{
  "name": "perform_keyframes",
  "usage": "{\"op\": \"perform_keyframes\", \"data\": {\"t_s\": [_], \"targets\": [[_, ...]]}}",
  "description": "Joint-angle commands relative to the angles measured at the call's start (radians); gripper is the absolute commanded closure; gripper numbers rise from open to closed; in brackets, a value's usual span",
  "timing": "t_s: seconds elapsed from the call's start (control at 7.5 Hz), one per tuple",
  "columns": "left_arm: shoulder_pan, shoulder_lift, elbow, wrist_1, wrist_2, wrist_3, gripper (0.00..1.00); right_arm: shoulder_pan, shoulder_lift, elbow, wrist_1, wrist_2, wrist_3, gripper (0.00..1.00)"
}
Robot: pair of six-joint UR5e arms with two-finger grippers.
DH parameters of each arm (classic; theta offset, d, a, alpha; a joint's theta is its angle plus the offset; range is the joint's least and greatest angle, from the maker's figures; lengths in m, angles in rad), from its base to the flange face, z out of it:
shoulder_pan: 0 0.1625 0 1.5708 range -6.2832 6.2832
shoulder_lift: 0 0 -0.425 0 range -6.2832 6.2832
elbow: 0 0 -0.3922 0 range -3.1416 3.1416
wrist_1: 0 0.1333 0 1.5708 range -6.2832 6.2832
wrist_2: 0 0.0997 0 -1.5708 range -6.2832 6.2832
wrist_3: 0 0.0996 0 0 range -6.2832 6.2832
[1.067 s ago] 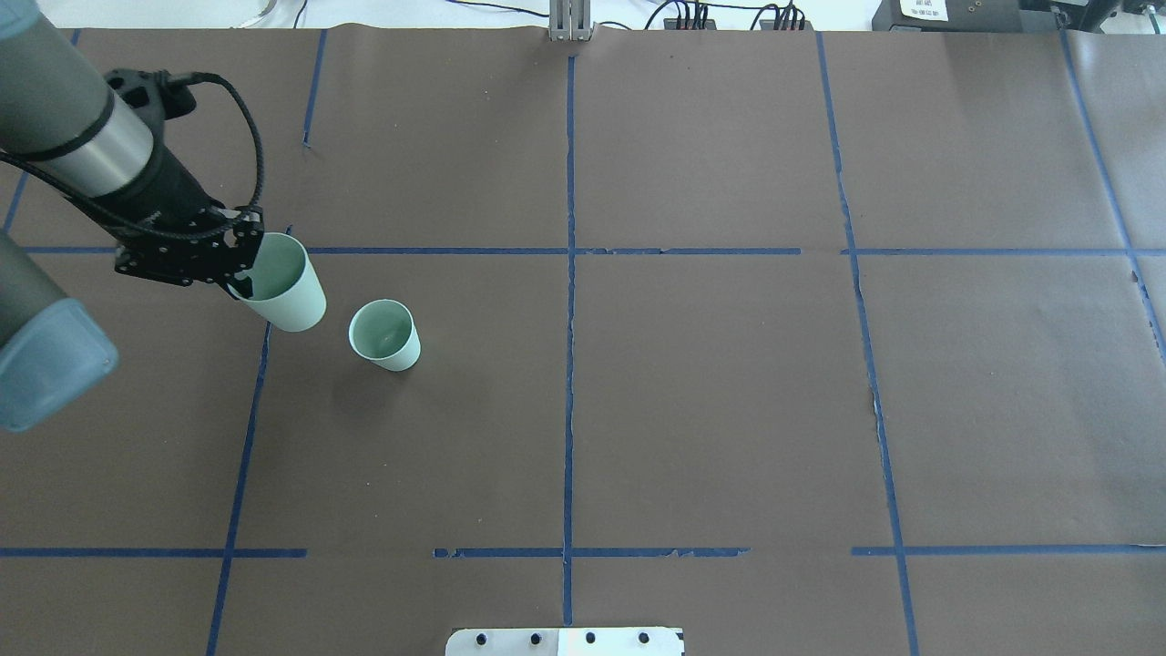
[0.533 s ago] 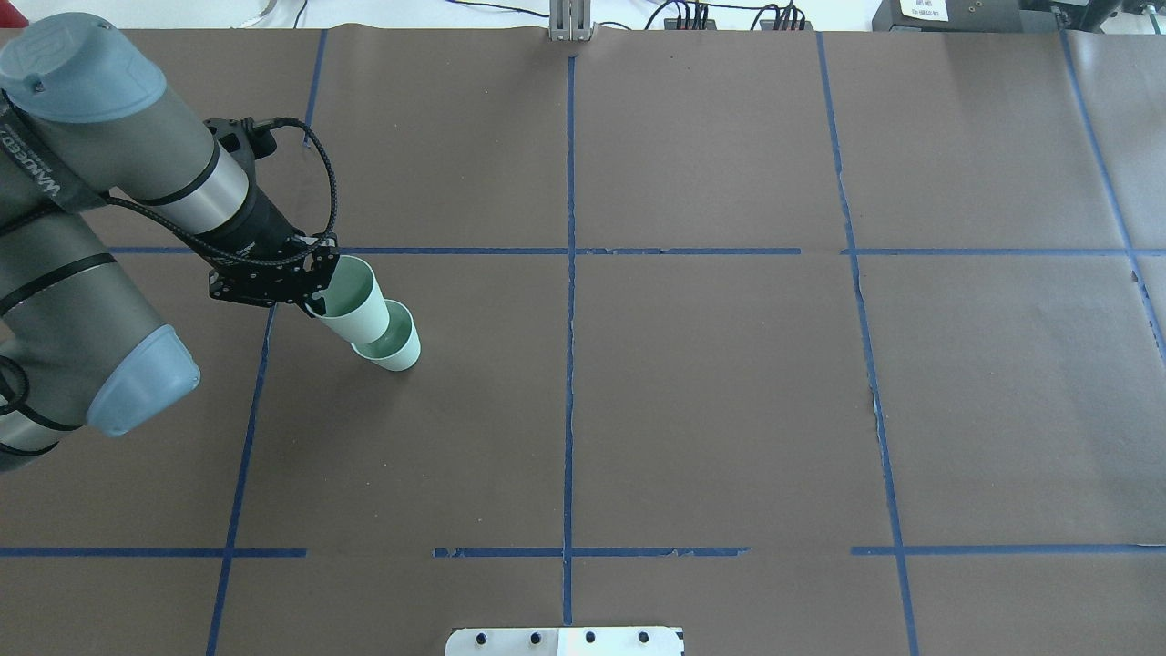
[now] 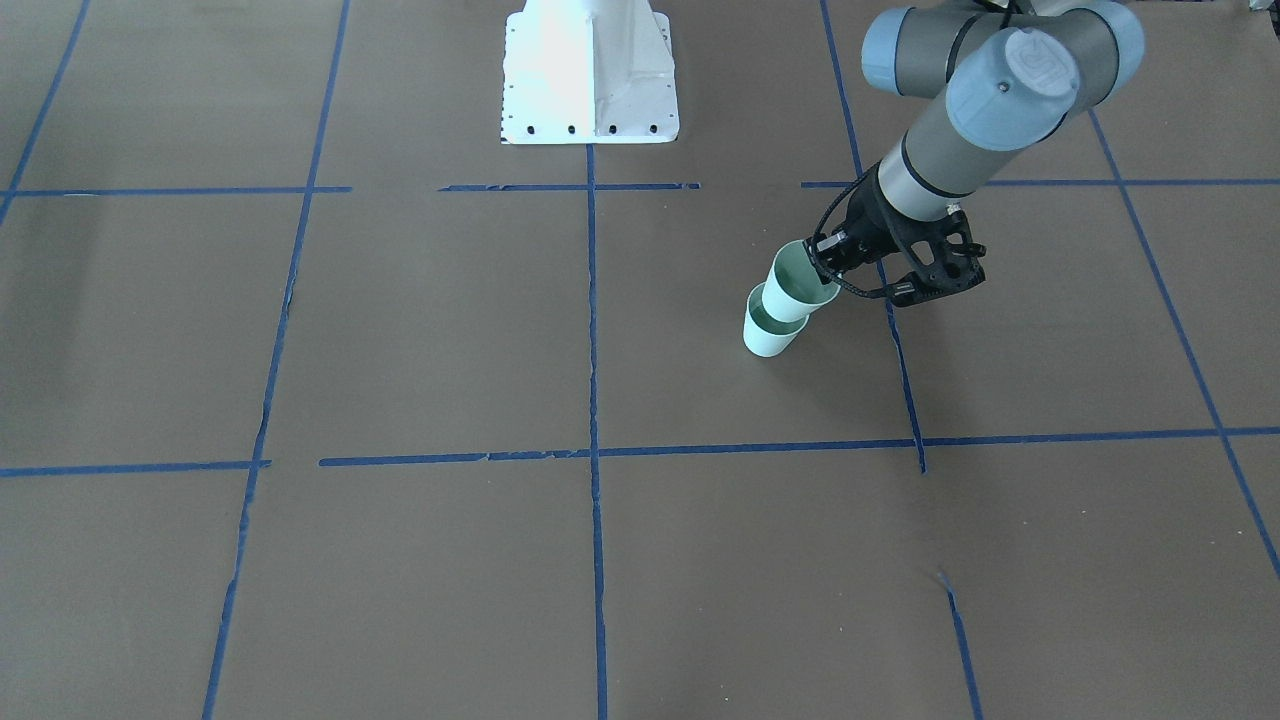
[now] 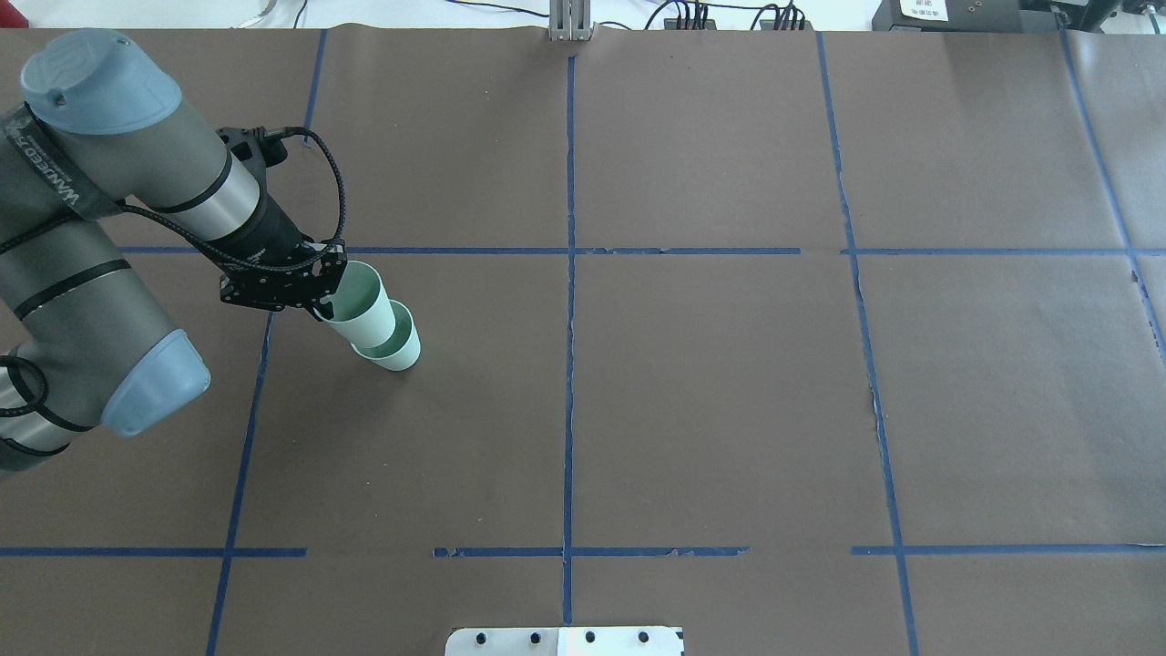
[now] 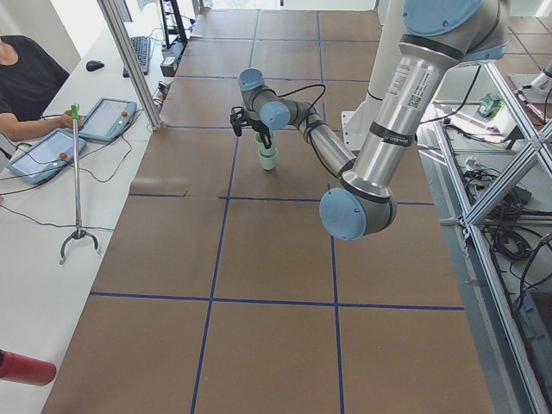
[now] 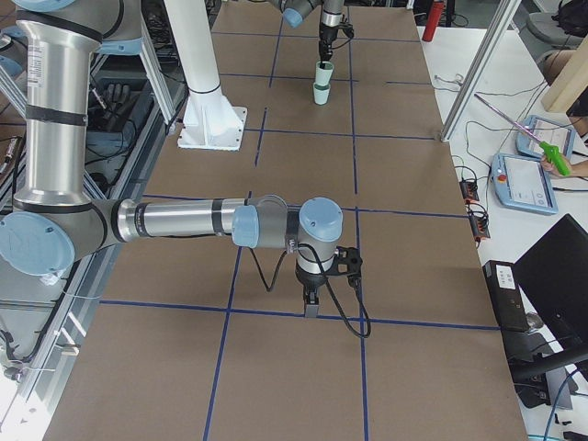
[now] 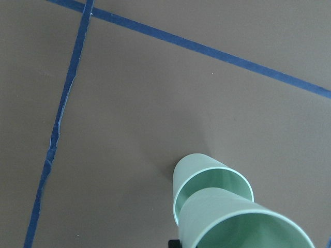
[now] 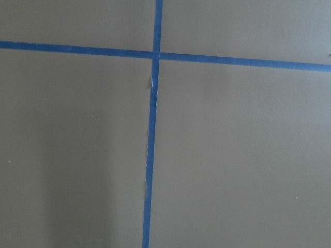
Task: Stack cups
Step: 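Lower the held cup into the other green cup with the left gripper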
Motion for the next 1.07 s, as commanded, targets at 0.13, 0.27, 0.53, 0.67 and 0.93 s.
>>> {"op": "perform_keyframes", "data": {"t_s": [0.13,0.27,0.53,0.67,0.93], "targets": [[0.006,-0.001,0.010,-0.018,0.000,0.002,1.00,0.000,0.000,0.000,0.000,0.000,-0.001,0.00],[0.006,-0.001,0.024,-0.038,0.000,0.000,1.00,0.000,0.000,0.000,-0.001,0.000,-0.001,0.00],[0.006,-0.001,0.032,-0.043,0.000,-0.001,1.00,0.000,0.000,0.000,0.000,0.000,-0.001,0.00],[0.006,-0.001,0.032,-0.043,0.008,0.000,1.00,0.000,0.000,0.000,0.001,0.000,-0.001,0.00],[0.006,-0.001,0.030,-0.056,0.015,0.005,0.00,0.000,0.000,0.000,-0.001,0.000,-0.001,0.00]]}}
